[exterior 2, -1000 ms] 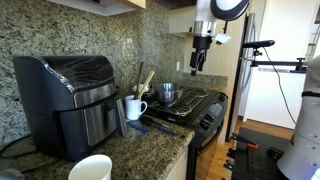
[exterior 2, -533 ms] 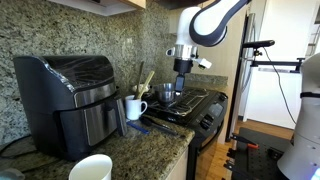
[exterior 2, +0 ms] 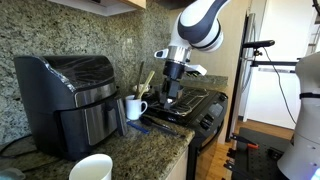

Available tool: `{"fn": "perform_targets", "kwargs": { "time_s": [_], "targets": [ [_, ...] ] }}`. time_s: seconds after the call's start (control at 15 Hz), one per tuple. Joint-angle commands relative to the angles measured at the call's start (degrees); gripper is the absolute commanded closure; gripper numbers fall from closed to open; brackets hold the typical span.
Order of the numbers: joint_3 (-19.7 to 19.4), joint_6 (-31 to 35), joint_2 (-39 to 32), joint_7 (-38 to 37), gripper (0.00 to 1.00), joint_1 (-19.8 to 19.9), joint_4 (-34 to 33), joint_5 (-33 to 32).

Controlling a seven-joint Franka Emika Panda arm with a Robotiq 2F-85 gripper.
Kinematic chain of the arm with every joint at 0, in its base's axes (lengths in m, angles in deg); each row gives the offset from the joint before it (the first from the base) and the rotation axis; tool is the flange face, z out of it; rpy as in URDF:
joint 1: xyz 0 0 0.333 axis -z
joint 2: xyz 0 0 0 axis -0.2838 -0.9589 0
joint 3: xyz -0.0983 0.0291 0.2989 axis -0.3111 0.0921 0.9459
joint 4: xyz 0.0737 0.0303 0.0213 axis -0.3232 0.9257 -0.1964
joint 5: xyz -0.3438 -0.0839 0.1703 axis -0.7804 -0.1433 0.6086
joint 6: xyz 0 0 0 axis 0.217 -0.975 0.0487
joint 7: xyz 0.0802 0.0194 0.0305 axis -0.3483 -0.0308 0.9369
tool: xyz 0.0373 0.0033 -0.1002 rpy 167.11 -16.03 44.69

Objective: Open the air fryer and close it

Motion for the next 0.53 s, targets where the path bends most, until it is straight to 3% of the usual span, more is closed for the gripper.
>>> {"fn": "perform_targets", "kwargs": {
  "time_s": [0.0, 0.27, 0.47],
  "targets": [
    [1.52, -0.97, 0.14, 1.03, 0.00, 1.27, -0.30, 0.66],
    [1.56, -1.36, 0.40, 1.22, 0.00, 1.24, -0.43, 0.69],
    [0.65, 0.66, -1.89, 6.55, 0.00, 0.46, 0.01, 5.76]
  ]
}}
